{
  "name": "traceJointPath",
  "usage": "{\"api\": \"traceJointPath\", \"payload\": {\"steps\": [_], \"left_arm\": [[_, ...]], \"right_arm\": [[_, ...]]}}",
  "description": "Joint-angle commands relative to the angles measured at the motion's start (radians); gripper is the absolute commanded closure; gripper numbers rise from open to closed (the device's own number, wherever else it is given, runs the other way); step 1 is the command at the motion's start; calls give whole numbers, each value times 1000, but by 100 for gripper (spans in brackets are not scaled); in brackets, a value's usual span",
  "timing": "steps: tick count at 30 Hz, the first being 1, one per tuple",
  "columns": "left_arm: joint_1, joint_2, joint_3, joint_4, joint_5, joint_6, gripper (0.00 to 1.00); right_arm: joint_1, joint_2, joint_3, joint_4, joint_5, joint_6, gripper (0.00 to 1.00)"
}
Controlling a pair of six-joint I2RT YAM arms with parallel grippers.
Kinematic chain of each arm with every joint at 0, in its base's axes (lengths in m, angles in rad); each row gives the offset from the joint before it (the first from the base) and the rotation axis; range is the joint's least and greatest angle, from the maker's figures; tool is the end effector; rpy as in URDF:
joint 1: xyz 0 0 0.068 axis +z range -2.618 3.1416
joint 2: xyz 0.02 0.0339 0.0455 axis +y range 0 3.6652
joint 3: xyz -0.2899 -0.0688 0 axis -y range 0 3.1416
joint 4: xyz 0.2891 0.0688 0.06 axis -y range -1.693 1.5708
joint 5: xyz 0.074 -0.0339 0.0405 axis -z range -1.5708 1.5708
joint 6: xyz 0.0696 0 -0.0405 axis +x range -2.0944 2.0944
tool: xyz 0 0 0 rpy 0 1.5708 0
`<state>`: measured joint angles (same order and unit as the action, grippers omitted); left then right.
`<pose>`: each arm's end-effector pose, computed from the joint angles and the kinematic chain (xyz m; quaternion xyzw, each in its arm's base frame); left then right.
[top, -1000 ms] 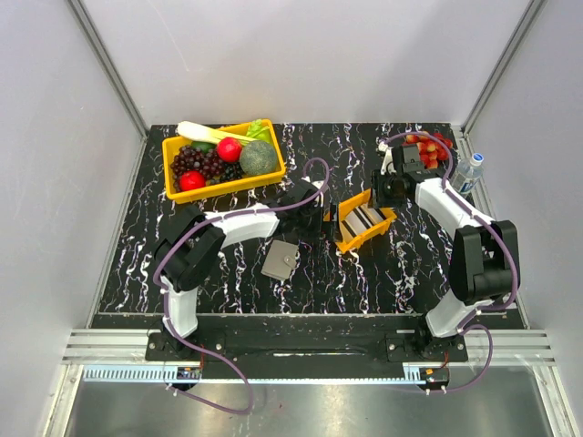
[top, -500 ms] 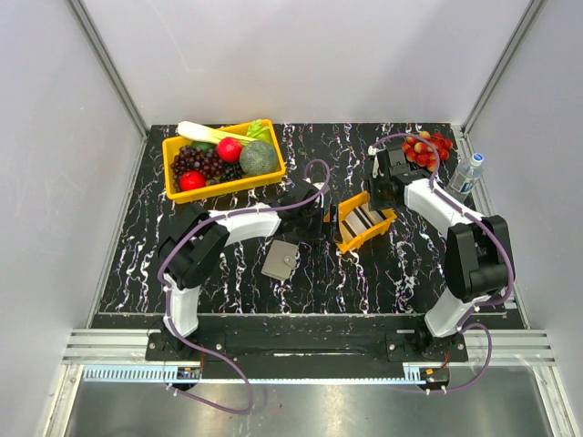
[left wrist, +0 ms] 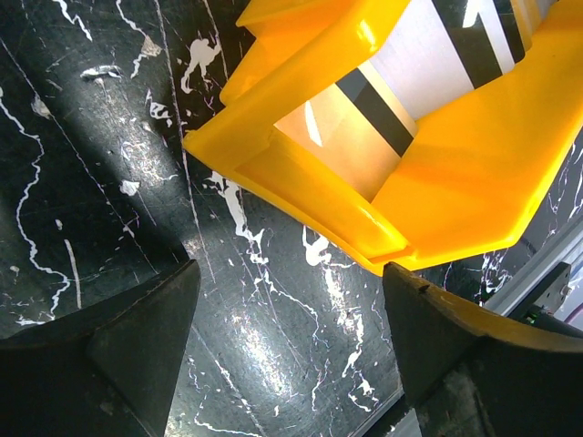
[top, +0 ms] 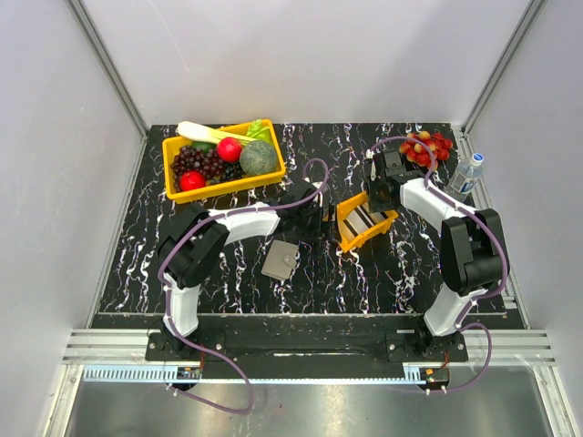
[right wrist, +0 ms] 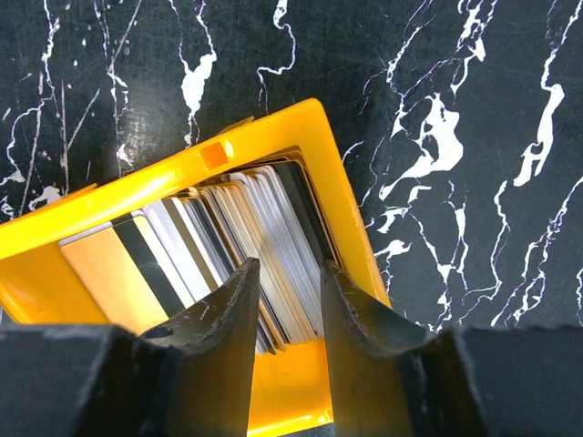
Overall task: Put the credit cards into the card holder
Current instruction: Pick up the credit card from the storage box.
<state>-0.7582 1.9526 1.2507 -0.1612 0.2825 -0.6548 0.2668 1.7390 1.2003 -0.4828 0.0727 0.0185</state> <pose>0.3345 -0.3435 0.1347 0.0967 0.9249 -0.3232 0.1752 0.4087 0.1065 0.1802 -0.1093 0.9557 0.0039 0.2732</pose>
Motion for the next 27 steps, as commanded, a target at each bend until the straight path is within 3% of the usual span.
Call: {"api": "traceJointPath", "payload": {"steps": [1,6,14,19,27], "left_arm": [[7,5,39,54,27,-5,16],[11,8,39,54,32,-6,16],[14,17,41,58,46,-12,17],[14,17,38,60,49,-12,18],[16,6,42,68,34,-19,17]], "right_arm": [[3,5,13,43,32,-12,63],[2,-7,12,46,10,-14,70],[3,-12,18,44,-20,-48,90],[3,-18,22,47,-14,-46,89],[3,-53,21,108,51,-43,68]]}}
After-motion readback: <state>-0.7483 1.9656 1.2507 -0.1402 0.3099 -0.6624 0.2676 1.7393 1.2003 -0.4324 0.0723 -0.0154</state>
